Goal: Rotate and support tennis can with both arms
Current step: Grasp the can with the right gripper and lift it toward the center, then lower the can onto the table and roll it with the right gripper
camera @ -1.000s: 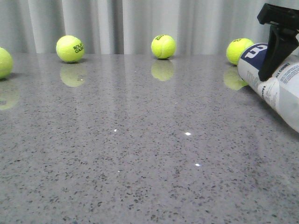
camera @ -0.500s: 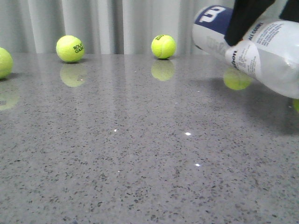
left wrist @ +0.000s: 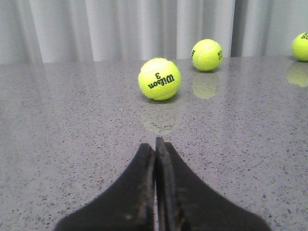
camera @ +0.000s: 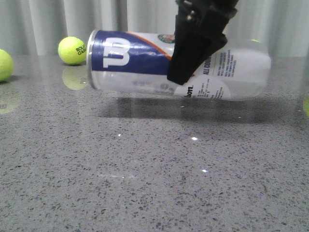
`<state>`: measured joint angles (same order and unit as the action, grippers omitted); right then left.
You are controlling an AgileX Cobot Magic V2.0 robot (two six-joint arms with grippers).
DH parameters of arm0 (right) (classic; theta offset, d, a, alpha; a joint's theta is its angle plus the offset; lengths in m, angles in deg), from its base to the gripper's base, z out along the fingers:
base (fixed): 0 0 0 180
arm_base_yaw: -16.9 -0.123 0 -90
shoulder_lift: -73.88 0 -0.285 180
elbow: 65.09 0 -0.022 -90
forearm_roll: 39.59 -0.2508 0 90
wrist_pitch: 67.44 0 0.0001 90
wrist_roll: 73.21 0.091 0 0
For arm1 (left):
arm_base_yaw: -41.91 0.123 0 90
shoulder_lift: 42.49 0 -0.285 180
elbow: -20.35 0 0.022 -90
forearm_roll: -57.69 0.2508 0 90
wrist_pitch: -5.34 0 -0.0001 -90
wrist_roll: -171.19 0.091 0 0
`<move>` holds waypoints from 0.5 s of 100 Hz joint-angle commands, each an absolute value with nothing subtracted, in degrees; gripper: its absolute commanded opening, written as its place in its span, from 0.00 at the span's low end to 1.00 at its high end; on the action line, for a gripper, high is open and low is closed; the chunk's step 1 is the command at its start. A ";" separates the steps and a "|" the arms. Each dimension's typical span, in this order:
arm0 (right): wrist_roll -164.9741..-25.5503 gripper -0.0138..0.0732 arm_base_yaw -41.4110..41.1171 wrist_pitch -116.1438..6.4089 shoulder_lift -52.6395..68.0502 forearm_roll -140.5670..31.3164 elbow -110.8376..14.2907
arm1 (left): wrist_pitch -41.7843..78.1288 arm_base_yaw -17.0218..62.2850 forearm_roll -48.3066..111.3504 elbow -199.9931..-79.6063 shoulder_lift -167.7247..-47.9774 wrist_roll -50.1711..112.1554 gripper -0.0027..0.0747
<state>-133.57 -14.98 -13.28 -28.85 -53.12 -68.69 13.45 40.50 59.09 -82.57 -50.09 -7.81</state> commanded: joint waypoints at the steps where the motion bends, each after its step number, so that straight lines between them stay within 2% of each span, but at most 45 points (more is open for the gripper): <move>1: -139.40 0.46 -15.56 -14.68 -27.64 -53.54 -70.73 | 8.74 40.21 58.48 -79.94 -47.77 -8.32 0.01; 50: -139.35 0.46 -15.55 -13.99 -30.87 -53.85 -70.73 | 8.74 40.21 58.48 -79.94 -47.77 -8.32 0.01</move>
